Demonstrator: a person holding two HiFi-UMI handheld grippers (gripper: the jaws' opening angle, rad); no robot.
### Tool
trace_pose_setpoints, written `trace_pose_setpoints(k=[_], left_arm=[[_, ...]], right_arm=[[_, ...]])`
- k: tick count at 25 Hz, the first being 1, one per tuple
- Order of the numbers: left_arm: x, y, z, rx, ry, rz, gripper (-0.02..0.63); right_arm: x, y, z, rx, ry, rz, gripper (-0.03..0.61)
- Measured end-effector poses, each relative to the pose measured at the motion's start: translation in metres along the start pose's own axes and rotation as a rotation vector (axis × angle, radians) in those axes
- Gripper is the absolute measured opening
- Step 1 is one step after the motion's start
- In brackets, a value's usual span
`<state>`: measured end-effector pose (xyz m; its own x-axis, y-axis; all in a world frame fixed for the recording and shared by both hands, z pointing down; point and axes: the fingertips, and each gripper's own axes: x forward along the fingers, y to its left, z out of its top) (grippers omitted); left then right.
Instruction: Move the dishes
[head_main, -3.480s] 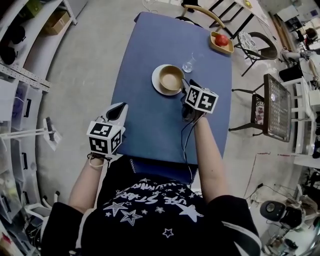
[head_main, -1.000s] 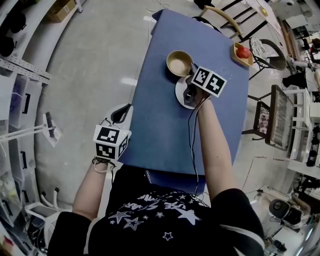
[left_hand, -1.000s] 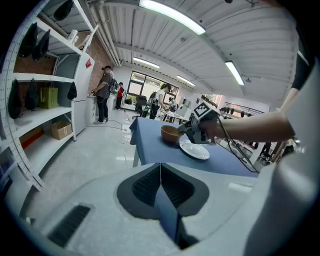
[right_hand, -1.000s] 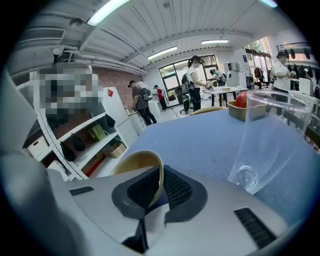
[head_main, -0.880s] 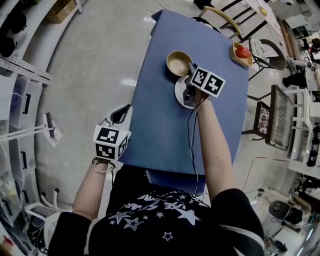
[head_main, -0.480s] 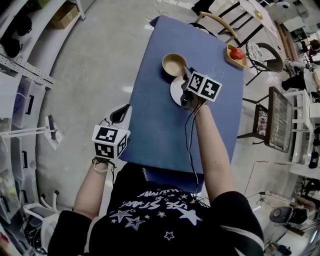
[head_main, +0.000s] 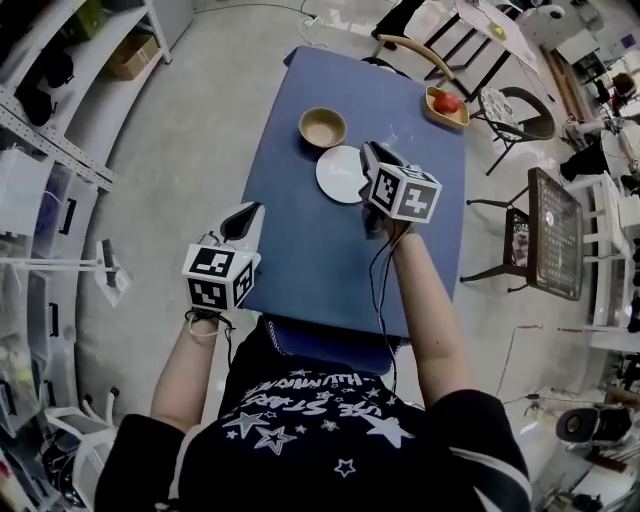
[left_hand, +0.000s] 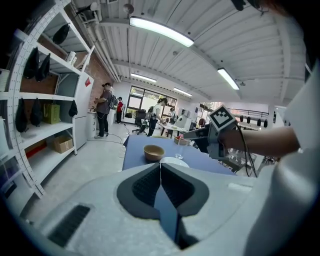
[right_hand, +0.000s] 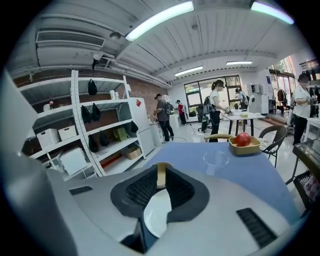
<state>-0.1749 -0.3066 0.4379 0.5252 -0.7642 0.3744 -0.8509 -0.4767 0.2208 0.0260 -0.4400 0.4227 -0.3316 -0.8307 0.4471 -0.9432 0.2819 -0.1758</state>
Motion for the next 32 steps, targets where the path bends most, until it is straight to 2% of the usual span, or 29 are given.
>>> trace_pose_setpoints(k=[6,11,17,24,27,32], left_arm=[[-0.005,-0.044,0.007,0.007,-0.034,0.012,0.020],[-0.010,-0.087,0.002,0.015,-0.047,0.020,0.020],[-0.024,-0.138,-0.008,0.016,-0.064,0.048,0.020],[-0.047,-0.197,-0.032,0.000,-0.085,0.104,0.020],[-0.054,-0.225,-0.048,-0.020,-0.083,0.123,0.020],[-0.068,-0.265,-0.070,-0.043,-0.072,0.147,0.020]], right_arm=[[-0.052,-0.013,-0.011,-0.021,-0.021,0.031,0.005],[-0.093,-0.022,-0.034,-0.063,0.012,0.095,0.003],[-0.145,-0.023,-0.052,-0.126,-0.007,0.186,0.003],[-0.205,-0.035,-0.080,-0.143,-0.012,0.277,0.003],[-0.230,-0.044,-0.095,-0.183,-0.001,0.307,0.003],[-0.263,-0.066,-0.115,-0.206,0.015,0.334,0.003]])
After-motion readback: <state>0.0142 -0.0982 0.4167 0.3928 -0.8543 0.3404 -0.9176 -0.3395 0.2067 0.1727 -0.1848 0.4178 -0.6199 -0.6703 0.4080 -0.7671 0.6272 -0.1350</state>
